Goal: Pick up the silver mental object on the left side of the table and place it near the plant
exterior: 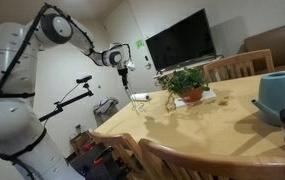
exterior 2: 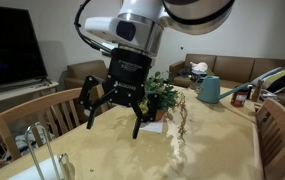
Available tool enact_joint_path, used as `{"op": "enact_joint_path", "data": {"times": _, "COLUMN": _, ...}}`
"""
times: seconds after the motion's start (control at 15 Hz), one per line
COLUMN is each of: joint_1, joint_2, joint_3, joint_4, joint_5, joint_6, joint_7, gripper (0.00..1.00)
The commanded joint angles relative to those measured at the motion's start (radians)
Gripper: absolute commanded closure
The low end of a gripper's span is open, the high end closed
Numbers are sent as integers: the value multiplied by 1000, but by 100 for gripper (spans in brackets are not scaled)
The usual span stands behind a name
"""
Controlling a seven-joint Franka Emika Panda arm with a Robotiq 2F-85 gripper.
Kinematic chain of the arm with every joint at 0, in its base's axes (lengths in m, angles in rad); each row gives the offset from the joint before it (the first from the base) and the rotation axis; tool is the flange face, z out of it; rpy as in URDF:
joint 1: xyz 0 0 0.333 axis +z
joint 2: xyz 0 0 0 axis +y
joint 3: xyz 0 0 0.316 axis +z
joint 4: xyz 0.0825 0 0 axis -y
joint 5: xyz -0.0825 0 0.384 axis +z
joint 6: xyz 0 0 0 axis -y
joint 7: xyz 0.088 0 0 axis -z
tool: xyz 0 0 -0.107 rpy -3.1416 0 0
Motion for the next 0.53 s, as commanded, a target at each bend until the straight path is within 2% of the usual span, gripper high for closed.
{"op": "enact_joint_path", "data": {"times": 0.0, "joint_1": 1, "joint_2": 2, "joint_3": 0, "joint_4": 5, "joint_5": -2, "joint_6": -2, "joint_7": 3, "gripper": 0}}
{"op": "enact_joint_path", "data": {"times": 0.2, "joint_1": 1, "joint_2": 2, "joint_3": 1, "joint_4": 5, "joint_5": -2, "joint_6": -3, "joint_7": 2, "gripper": 0}}
{"op": "enact_joint_path", "data": {"times": 0.33, "joint_1": -23, "joint_2": 43, "joint_3": 49, "joint_4": 40, "joint_5": 32, "joint_6": -15, "joint_7": -109, "gripper": 0}}
{"op": "enact_joint_path", "data": {"times": 0.47, "joint_1": -17, "joint_2": 70, "joint_3": 63, "joint_4": 65, "joint_5": 34, "joint_6": -33, "joint_7": -158, "gripper": 0}}
